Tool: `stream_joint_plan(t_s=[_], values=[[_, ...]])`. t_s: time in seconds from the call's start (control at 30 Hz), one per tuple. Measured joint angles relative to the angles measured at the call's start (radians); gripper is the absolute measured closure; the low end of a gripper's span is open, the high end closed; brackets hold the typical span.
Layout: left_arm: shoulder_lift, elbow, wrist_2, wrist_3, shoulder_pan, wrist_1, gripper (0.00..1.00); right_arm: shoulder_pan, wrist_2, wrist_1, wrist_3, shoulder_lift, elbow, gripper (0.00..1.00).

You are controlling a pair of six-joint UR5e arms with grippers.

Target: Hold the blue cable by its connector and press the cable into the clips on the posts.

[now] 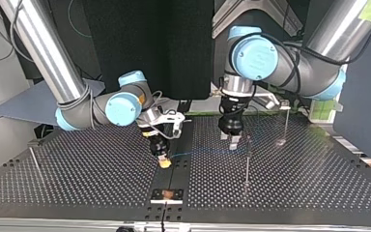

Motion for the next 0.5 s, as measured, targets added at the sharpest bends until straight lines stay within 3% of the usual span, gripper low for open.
stream_joint_plan(t_s=[0.5], values=[[-0.1,0.091,-0.021,0.006,0.006,-0.027,0.0,-0.003,-0.001,0.0,-0.003,0.009,0.0,1.0]])
